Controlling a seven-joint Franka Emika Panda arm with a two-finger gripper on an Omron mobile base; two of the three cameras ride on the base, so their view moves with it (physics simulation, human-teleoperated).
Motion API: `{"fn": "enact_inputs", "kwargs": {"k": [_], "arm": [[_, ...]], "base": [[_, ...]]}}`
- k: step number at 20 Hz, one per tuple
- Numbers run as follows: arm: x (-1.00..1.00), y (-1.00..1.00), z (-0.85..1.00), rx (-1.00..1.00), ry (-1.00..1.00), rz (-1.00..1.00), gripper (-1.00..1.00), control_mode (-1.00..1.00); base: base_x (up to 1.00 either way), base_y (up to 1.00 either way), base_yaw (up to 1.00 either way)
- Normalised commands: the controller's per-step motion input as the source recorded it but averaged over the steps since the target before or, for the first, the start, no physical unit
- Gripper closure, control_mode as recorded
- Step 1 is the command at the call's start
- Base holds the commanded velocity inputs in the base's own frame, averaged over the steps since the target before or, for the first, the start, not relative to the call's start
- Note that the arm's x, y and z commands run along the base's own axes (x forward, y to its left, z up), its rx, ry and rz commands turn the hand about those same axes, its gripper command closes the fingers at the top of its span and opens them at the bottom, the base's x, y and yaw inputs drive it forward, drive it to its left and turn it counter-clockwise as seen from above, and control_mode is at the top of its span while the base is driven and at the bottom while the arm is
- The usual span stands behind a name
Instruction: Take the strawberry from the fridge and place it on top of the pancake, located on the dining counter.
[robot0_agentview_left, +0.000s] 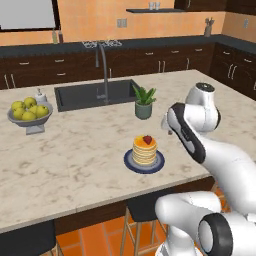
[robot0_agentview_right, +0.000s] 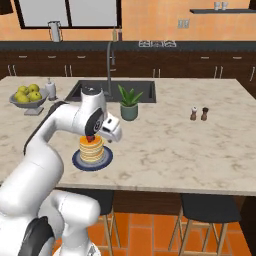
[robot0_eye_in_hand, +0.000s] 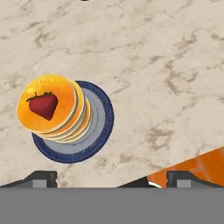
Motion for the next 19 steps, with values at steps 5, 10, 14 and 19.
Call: {"fn": "enact_inputs", "kwargs": {"k": [5, 10, 14, 19], "arm": [[-0.56, -0.93, 0.69, 0.05, -0.19, -0.19, -1.0, -1.0], [-0.54, -0.56, 0.99, 0.0, -0.18, -0.23, -1.0, -1.0], [-0.58, -0.33, 1.0, 0.0, -0.25, -0.23, -1.0, -1.0], [-0.62, -0.22, 1.0, 0.0, -0.24, -0.22, -1.0, -1.0]], "base": [[0.0, 0.0, 0.0], [0.0, 0.0, 0.0], [0.0, 0.0, 0.0], [0.0, 0.0, 0.0]]}}
